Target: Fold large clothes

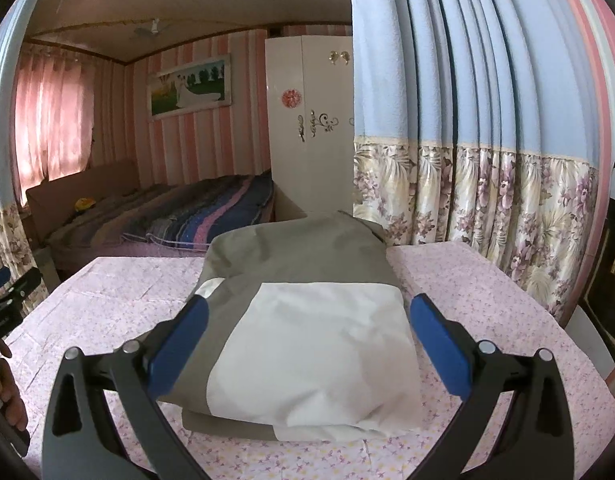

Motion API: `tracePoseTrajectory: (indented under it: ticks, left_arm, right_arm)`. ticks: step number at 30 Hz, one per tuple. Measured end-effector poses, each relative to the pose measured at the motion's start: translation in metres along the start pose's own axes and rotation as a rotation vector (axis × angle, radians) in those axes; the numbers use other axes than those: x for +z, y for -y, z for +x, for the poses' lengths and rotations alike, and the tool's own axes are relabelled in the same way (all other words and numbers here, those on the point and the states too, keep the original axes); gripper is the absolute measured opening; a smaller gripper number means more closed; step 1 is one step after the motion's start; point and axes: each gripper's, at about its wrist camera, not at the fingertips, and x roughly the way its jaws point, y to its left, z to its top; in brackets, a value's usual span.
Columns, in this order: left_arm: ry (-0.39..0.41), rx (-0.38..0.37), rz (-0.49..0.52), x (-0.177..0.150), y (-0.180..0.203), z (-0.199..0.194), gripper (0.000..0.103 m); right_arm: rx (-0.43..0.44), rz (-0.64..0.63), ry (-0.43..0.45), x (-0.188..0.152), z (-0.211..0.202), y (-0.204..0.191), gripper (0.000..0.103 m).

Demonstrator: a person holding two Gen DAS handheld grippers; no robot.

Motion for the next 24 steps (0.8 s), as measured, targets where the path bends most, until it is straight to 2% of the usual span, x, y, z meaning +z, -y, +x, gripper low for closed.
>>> tracePoseTrajectory:
  ticks: [24]
  left_arm:
    - [0.011,-0.009,0.007,0.0016,-0.0039,-0.0005,0.100]
  right_arm:
    - [-0.003,-0.006,0.005,-0.0028,-0.0003,-0.0066,0.101]
